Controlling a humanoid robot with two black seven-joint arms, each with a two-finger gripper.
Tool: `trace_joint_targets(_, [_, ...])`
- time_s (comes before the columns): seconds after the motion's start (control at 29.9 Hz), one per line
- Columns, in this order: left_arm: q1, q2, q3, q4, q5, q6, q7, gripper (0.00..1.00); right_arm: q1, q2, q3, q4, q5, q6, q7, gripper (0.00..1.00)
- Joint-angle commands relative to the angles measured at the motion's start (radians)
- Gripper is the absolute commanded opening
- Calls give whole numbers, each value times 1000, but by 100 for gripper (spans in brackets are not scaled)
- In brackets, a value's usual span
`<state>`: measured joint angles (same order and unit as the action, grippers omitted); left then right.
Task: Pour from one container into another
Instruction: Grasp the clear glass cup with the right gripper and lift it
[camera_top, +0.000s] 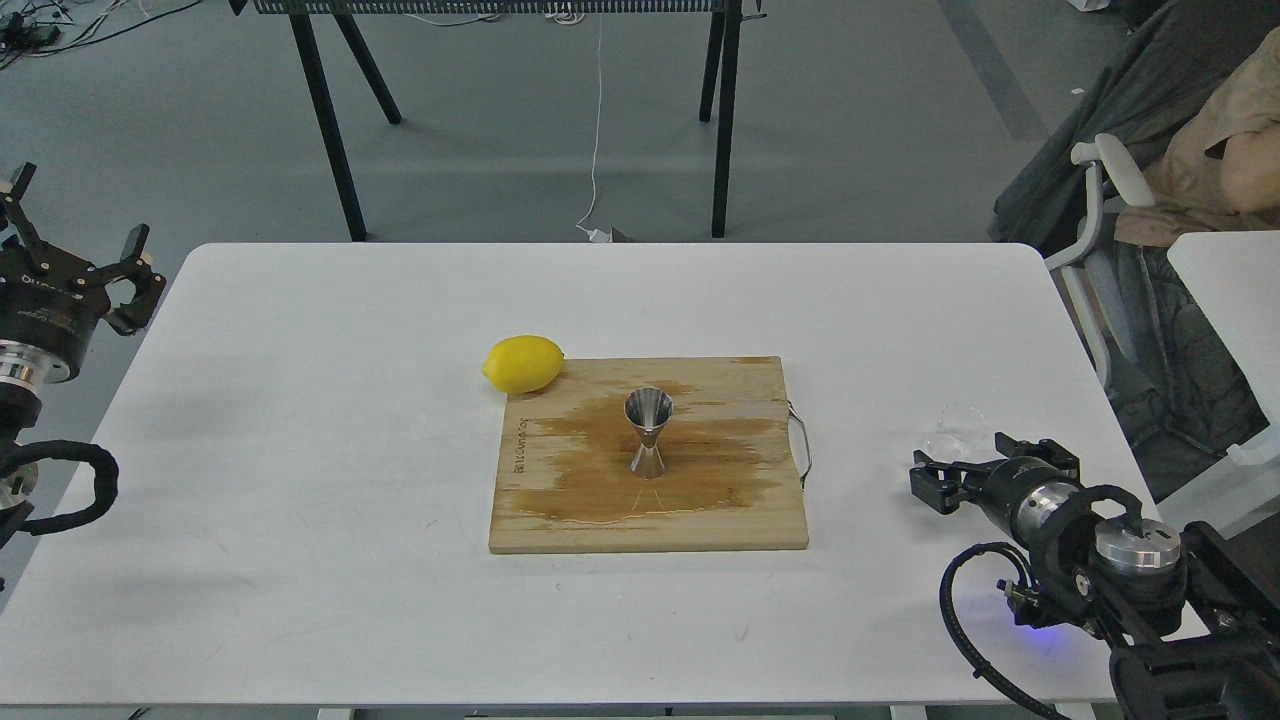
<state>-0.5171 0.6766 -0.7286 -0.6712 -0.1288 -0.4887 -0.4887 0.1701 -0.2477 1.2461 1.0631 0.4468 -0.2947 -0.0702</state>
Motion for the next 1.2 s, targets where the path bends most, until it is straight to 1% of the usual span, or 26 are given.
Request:
trace_joint_targets(0.0, [2,-2,1,2,3,0,0,96,14,2,-4,-21,0,3,0,99])
trace_joint_targets(0.43, [2,-3,0,2,3,0,0,97,75,19,-10,-81,-28,8,0,98])
trace_joint_targets(0.67, [3,-2,0,4,1,0,0,97,77,27,-10,-87,-43,8,0,96])
trace_joint_targets(0.97, [5,-28,0,44,3,0,0,97,78,30,-10,-87,-53,9,1,89])
trace_joint_targets(1.17, [5,-28,0,45,3,0,0,97,83,31,-10,-87,-74,16,1,88])
